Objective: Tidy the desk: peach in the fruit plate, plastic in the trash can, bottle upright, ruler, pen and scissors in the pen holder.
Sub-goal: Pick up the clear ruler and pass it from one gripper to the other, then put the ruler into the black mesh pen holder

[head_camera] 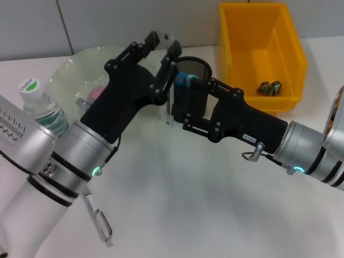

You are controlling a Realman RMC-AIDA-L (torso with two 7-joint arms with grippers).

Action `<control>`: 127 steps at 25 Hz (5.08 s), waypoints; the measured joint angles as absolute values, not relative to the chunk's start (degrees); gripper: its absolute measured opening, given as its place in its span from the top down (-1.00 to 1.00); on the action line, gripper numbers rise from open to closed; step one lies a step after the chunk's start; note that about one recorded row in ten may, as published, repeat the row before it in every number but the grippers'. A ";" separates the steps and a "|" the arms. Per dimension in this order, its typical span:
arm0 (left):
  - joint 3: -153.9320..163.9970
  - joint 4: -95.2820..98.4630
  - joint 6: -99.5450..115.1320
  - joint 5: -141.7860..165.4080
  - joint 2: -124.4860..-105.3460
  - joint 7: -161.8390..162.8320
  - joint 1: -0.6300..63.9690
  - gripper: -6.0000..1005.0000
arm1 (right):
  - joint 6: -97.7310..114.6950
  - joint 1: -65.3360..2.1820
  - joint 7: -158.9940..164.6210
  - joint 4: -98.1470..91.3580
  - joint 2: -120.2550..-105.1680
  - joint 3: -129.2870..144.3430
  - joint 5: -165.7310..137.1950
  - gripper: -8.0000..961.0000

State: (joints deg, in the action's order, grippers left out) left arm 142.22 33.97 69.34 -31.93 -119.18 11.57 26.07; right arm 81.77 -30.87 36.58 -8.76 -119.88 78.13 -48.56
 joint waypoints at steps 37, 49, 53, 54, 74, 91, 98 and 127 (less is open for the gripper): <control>147.16 37.18 67.27 -42.72 -119.18 1.32 27.52 0.20 | 81.64 -40.42 37.00 -0.95 -119.89 76.88 -47.02 -0.09; 147.59 37.16 67.14 -42.64 -119.18 1.31 27.53 0.20 | 81.44 -40.87 37.00 -1.13 -119.88 76.72 -47.02 0.54; 147.78 37.09 67.15 -42.62 -119.18 1.31 27.56 0.20 | 81.42 -40.87 37.00 -1.14 -119.88 76.73 -47.02 0.60; 147.78 37.09 67.15 -42.62 -119.18 1.31 27.56 0.20 | 81.42 -40.87 37.00 -1.14 -119.88 76.73 -47.02 0.62; 147.83 37.14 67.20 -42.69 -119.18 1.32 27.60 0.19 | 81.12 -40.87 38.17 -1.17 -119.88 76.26 -47.02 0.86; 147.36 36.81 66.88 -42.76 -119.18 -0.07 28.01 0.19 | 79.52 -41.77 40.93 -0.79 -119.89 74.99 -46.98 0.88; 147.31 36.57 66.34 -42.55 -119.16 0.57 28.61 0.19 | 79.27 -42.02 41.30 -0.87 -119.88 75.36 -46.96 0.93; 137.50 35.74 72.42 -20.28 -116.88 23.71 20.04 -0.53 | 82.68 -38.67 41.09 -5.50 -119.96 73.13 -47.02 0.90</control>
